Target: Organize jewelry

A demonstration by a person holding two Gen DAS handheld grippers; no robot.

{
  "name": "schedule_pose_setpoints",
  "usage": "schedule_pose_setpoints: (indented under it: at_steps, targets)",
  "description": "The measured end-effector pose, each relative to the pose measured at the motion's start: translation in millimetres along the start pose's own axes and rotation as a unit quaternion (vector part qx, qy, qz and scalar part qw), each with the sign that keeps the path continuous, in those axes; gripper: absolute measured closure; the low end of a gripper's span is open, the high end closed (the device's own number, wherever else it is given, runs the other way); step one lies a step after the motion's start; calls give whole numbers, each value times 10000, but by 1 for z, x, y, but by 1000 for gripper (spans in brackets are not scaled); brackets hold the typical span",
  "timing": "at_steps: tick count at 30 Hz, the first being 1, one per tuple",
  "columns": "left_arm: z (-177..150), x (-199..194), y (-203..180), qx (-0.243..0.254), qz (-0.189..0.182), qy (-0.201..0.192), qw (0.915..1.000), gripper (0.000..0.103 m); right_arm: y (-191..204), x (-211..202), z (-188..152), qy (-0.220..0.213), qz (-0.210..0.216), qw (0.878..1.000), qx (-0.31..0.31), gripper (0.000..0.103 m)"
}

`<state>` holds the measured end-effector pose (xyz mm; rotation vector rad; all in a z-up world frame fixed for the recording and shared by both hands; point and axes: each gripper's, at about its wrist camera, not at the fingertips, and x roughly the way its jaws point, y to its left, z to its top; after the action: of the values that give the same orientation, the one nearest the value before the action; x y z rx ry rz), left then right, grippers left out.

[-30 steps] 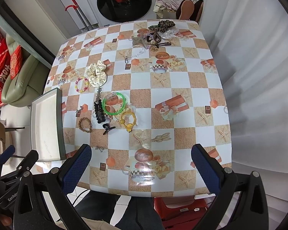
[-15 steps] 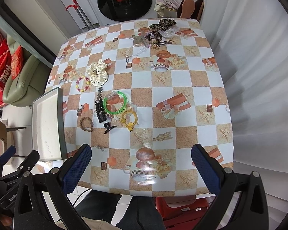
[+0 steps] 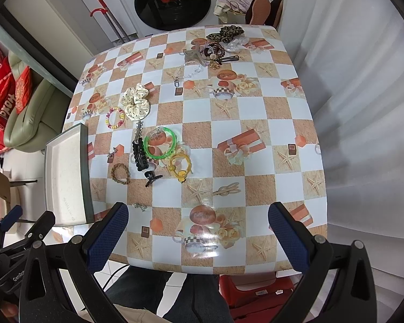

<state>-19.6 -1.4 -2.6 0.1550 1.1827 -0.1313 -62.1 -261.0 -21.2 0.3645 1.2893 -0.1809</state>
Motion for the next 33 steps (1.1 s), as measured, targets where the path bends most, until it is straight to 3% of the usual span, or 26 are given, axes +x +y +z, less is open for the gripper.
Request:
schedule_pose_setpoints:
  at_steps: [23, 33]
  targets:
    - [0, 3, 13, -71, 120, 52, 9999, 0, -6, 0, 0, -30, 50, 10000, 44, 0]
    - [17, 22, 12, -65, 108, 246, 9996, 0, -28, 17, 9, 161, 138, 9981, 585, 0]
